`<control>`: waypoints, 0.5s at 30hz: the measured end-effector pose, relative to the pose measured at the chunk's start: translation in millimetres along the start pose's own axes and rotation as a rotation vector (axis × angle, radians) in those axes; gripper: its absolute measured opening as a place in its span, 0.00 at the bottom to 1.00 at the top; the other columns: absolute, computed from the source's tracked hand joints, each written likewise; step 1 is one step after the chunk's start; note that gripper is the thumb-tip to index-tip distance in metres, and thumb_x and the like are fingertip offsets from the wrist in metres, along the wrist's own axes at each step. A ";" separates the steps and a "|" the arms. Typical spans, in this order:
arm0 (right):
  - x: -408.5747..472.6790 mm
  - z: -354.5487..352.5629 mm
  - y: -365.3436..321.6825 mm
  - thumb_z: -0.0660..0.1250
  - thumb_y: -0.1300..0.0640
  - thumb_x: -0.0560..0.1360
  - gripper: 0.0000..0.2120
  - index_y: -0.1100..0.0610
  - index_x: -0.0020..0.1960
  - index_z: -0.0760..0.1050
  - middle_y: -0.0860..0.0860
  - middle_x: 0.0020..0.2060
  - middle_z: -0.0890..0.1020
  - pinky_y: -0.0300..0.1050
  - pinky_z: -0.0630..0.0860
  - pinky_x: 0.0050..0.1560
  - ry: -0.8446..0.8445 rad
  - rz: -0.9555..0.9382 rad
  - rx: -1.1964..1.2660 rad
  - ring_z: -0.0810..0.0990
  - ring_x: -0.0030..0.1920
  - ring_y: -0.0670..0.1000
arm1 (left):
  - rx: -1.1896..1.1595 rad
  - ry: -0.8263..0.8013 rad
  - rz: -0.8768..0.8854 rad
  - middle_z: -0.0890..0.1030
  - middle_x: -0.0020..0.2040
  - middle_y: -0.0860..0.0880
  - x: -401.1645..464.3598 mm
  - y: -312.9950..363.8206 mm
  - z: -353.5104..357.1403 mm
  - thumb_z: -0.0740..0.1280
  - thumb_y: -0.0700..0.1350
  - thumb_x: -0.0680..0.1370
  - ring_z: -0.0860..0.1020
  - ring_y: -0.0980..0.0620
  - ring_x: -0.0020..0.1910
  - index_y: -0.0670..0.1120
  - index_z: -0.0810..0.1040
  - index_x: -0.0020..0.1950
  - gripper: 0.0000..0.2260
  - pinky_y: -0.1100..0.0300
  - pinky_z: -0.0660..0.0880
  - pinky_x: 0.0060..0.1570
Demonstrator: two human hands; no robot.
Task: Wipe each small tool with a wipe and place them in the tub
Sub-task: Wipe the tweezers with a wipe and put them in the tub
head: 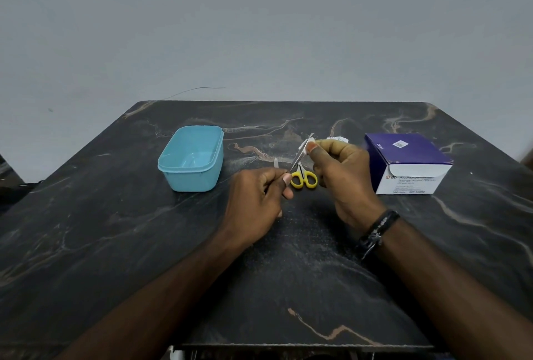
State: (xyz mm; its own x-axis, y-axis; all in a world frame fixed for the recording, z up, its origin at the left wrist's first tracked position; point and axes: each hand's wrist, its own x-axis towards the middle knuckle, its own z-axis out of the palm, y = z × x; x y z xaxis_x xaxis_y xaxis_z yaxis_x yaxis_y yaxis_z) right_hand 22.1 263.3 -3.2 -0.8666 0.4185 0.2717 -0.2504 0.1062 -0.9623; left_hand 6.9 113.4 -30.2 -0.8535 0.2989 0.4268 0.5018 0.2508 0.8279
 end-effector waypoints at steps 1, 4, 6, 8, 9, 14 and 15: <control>-0.5 0.5 0.3 0.69 0.57 0.77 0.07 0.59 0.42 0.80 0.47 0.26 0.75 0.38 0.70 0.29 -0.022 0.012 -0.006 0.70 0.27 0.44 | -0.002 0.003 -0.001 0.83 0.35 0.50 0.1 -0.4 -0.1 0.65 0.43 0.80 0.77 0.54 0.23 0.44 0.83 0.46 0.08 0.59 0.75 0.25; -2.5 3.3 1.4 0.69 0.58 0.77 0.07 0.58 0.41 0.80 0.48 0.30 0.77 0.42 0.72 0.34 -0.069 0.040 -0.030 0.72 0.30 0.44 | -0.003 0.013 -0.001 0.83 0.34 0.50 0.0 -1.9 -0.8 0.65 0.43 0.80 0.77 0.54 0.22 0.43 0.83 0.46 0.08 0.59 0.75 0.25; -2.7 4.1 2.3 0.69 0.58 0.77 0.08 0.57 0.39 0.80 0.47 0.30 0.77 0.43 0.72 0.36 -0.083 0.035 -0.046 0.72 0.31 0.44 | -0.002 0.020 0.000 0.83 0.34 0.50 -0.4 -2.5 -1.0 0.65 0.42 0.80 0.76 0.55 0.22 0.43 0.83 0.46 0.08 0.60 0.74 0.25; -2.2 3.8 2.6 0.70 0.58 0.76 0.09 0.58 0.38 0.80 0.49 0.29 0.76 0.43 0.71 0.35 -0.078 0.040 -0.048 0.72 0.30 0.45 | 0.002 0.022 0.001 0.83 0.34 0.50 -0.1 -2.2 -1.1 0.65 0.42 0.80 0.77 0.55 0.22 0.43 0.83 0.45 0.08 0.61 0.74 0.25; -1.8 3.2 2.4 0.70 0.58 0.76 0.09 0.59 0.38 0.80 0.49 0.28 0.76 0.43 0.71 0.33 -0.066 0.048 -0.042 0.71 0.29 0.45 | 0.002 0.020 0.003 0.83 0.34 0.50 0.3 -2.1 -0.9 0.65 0.42 0.80 0.77 0.54 0.22 0.43 0.83 0.45 0.08 0.60 0.74 0.25; 3.2 -3.9 -3.5 0.70 0.59 0.75 0.09 0.57 0.36 0.79 0.47 0.23 0.72 0.36 0.65 0.25 0.031 0.048 0.029 0.66 0.24 0.44 | -0.033 -0.008 -0.007 0.83 0.35 0.49 0.1 0.0 1.3 0.66 0.42 0.80 0.76 0.55 0.22 0.45 0.83 0.47 0.06 0.60 0.74 0.25; 4.3 -6.0 -4.8 0.71 0.59 0.75 0.08 0.58 0.37 0.79 0.49 0.24 0.72 0.36 0.65 0.26 0.039 0.048 0.041 0.65 0.25 0.45 | -0.036 -0.015 -0.005 0.83 0.35 0.49 -0.1 0.4 1.4 0.66 0.42 0.80 0.76 0.55 0.22 0.45 0.83 0.48 0.06 0.60 0.74 0.25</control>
State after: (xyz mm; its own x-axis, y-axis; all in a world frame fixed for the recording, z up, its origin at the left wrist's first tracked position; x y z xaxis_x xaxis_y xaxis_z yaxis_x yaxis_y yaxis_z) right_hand 22.1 270.0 2.5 -0.8606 0.4574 0.2240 -0.2274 0.0484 -0.9726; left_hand 7.4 114.7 -30.4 -0.8538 0.3115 0.4171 0.4916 0.2189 0.8429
